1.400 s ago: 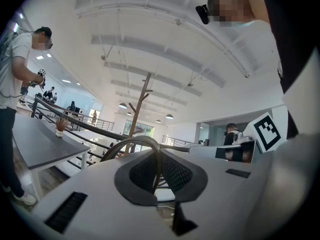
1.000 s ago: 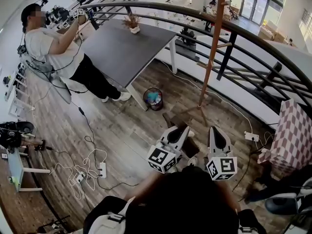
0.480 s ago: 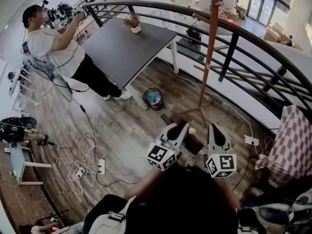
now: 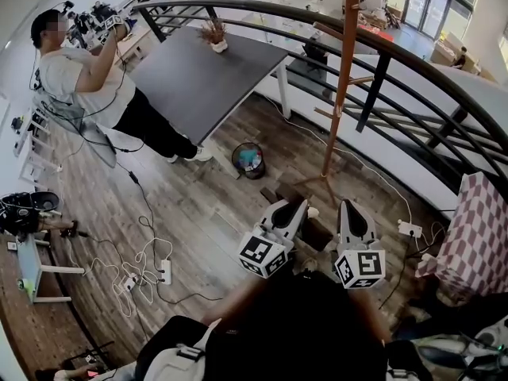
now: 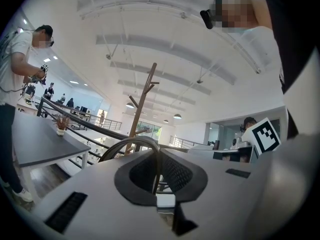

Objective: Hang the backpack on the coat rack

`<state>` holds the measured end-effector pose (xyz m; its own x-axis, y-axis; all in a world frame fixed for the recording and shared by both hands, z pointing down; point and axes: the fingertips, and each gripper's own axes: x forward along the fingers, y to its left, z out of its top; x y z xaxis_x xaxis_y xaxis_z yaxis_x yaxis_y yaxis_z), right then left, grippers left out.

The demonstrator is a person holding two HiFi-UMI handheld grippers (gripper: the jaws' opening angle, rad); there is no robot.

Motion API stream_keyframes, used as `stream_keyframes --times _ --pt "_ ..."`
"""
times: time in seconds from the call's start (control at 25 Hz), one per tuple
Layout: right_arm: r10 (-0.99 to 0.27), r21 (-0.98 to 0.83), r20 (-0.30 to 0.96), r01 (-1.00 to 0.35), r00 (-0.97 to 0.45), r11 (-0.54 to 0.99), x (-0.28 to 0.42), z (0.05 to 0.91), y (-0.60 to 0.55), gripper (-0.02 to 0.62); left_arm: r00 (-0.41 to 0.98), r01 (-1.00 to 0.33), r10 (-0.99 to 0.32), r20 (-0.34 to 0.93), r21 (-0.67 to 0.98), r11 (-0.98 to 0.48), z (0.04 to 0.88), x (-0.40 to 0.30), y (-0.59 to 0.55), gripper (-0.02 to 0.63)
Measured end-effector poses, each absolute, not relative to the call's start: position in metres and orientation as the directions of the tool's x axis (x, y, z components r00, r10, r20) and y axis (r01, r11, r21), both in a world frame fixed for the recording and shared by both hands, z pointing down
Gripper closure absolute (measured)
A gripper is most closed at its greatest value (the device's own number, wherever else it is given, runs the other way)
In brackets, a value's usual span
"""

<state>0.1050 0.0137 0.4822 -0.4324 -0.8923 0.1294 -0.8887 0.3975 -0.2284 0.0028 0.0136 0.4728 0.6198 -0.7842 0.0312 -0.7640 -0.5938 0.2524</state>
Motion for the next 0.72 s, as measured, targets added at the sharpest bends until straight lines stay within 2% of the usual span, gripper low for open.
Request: stream_keyframes --times 0.4,0.72 --pt "-0.906 -0.219 0.125 -0.902 -0.404 0.372 0.106 0.484 -0.023 0.583 0.657 -0.735 -0.752 0.041 0.254 -0.628 0.484 0.011 -0.024 0.589" --pt "-0.916 -0.211 0.134 -0.914 -0.377 0.345 0.082 0.486 -0.069 0.583 0.679 -0.713 -0.733 0.035 0.270 -0.647 0.485 -0.016 -0.066 0.589"
